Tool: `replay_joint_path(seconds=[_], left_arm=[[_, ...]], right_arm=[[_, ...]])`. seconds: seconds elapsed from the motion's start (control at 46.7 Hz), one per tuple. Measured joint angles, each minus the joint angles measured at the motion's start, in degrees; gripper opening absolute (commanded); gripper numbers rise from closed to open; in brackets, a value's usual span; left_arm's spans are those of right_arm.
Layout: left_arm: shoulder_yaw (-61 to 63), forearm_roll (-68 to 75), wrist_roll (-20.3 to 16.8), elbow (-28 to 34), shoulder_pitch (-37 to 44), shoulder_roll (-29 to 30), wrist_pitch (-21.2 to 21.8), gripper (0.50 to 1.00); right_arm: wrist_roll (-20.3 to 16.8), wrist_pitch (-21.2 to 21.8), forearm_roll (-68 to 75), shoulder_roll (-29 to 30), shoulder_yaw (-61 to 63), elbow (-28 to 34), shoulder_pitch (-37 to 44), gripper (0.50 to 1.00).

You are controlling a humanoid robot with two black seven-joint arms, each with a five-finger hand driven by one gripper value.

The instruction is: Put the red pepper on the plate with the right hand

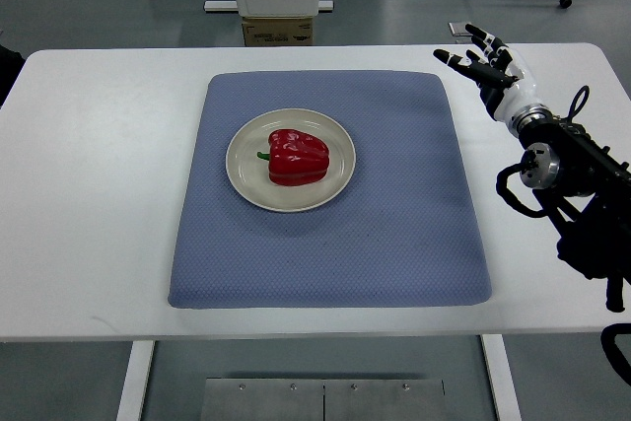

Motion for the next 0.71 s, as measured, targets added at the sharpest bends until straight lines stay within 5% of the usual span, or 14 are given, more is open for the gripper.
replay_joint_path(seconds=[0.707], left_arm=[[0.0,0.0,0.0,0.0,0.0,0.0,0.0,1.0]], right_arm=[[0.04,0.0,0.01,0.0,-0.07,-0.08,-0.35,1.0]])
